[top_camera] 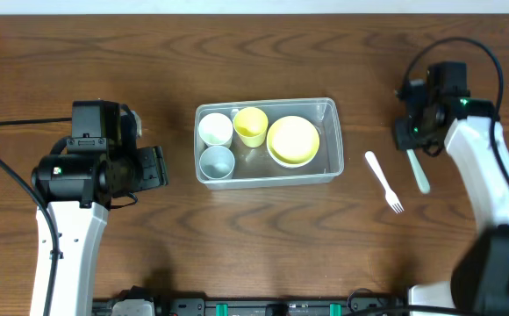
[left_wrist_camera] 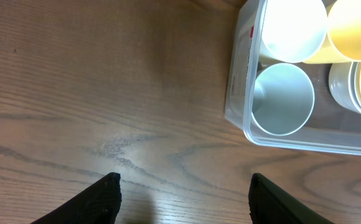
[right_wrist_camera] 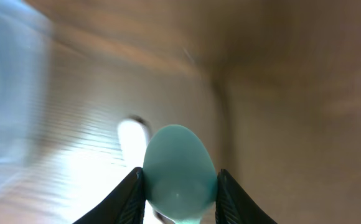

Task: Pack container
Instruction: 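Carry the spoon into the container's front edge and release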

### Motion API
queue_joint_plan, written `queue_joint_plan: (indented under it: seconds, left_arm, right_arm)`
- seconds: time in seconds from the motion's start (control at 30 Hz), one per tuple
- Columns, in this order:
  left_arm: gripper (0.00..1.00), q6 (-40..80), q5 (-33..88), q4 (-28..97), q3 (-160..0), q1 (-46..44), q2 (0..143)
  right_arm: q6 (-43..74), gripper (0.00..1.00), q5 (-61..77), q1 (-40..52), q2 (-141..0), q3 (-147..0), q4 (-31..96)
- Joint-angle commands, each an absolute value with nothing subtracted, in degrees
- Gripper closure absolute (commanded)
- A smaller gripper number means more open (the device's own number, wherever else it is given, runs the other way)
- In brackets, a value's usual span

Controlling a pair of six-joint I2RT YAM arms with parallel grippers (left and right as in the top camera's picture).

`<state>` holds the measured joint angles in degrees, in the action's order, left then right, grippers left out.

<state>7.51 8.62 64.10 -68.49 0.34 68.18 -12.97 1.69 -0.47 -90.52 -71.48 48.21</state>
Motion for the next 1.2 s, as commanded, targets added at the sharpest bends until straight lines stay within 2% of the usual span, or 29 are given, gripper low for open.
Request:
queue_joint_plan:
  seconds: [0.0,0.2,0.33,0.6,0.9,0.93,0.97,1.0,1.1,1.17]
  left_arm:
    - [0.34,7.62,8.38,64.2,-68.4,0.62,67.7]
    - [0.34,7.64,8.38,64.29,-68.4,0.62,67.72]
    - [0.34,7.64,8.38,64.27,-68.4,0.62,67.72]
    - [0.34,7.62,8.36,64.25,-68.4,0.62,67.72]
    - [0.34,7.6,8.36,64.25,-68.4,0.62,67.72]
    - [0.34,7.62,8.36,64.25,-68.4,0.62,67.72]
    - [0.34,7.62,8.36,64.25,-68.4,0.62,67.72]
    - [0.34,7.6,8.36,64.25,-68.4,0.62,67.72]
    - [0.34,7.62,8.38,64.27,-68.4,0.62,67.72]
    - [0.34,7.62,8.36,64.27,-68.4,0.62,67.72]
  right_arm:
    - [-17.72,0.99,5.02,7.44,-83.29,-73.56,47.79]
    - [-28.47,0.99,4.05,25.45,-78.98,-73.93,44.45]
    - [-30.92,0.99,1.3,34.22,-81.06,-73.93,40.71]
    - [-31.97,0.99,1.54,41.23,-89.27,-73.91,38.83]
    - [-31.75,0.99,1.54,42.46,-94.98,-73.91,41.08]
    - [-31.77,0.94,1.54,42.46,-95.18,-73.91,41.63]
    - [-31.77,0.83,1.54,42.46,-95.18,-73.91,42.3]
    - [-31.77,0.66,1.54,42.46,-95.18,-73.91,42.76]
    - [-31.75,0.58,1.54,42.46,-95.18,-73.91,43.55]
    - [-31.75,0.4,1.54,42.46,-95.18,-73.91,43.97]
